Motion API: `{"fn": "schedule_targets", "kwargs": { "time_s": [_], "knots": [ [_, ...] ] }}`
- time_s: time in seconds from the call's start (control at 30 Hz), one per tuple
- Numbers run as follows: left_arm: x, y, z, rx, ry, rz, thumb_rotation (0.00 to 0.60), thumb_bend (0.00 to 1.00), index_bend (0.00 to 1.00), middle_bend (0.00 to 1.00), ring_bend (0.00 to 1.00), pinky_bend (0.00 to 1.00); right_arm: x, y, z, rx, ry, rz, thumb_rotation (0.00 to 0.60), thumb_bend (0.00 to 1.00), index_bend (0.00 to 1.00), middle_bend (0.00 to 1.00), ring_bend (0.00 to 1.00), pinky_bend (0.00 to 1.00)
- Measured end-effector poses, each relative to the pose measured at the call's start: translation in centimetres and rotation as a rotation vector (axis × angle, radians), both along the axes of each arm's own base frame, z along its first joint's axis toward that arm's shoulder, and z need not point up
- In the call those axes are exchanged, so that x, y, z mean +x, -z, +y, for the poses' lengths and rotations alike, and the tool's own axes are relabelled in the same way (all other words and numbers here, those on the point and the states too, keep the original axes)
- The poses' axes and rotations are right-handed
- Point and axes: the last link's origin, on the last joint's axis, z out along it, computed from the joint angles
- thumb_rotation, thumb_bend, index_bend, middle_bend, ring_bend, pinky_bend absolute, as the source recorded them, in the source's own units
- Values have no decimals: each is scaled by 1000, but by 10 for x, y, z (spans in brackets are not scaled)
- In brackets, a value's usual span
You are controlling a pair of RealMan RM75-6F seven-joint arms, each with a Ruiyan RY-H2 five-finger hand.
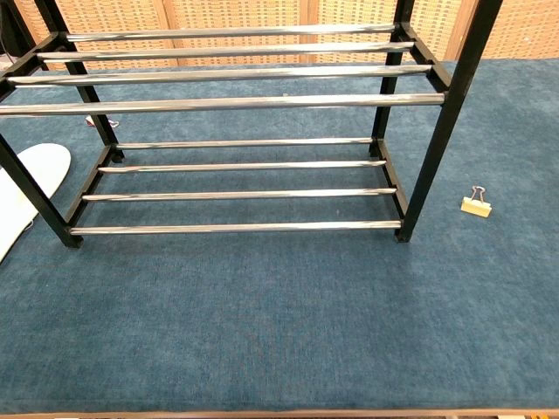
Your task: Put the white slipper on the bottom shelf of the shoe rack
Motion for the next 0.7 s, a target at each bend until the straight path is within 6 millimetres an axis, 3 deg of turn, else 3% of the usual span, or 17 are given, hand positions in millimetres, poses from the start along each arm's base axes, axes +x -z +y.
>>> {"fn": "schedule_targets", "kwargs": {
  "time_s": [0.23,0.43,0.7],
  "knots": [
    [-4,0,5,-8,-8,1,600,0,0,0,0,0,0,1,-1,8,1,-12,600,0,0,0,0,0],
    [-9,8,22,-16,9,0,600,0,0,0,0,0,-1,-2,-1,-3,10,-13,600,0,0,0,0,0],
    [-21,43,60,-79,3,-13,600,0,0,0,0,0,-5,-6,-4,-9,36,-22,600,0,0,0,0,0]
  ]
}}
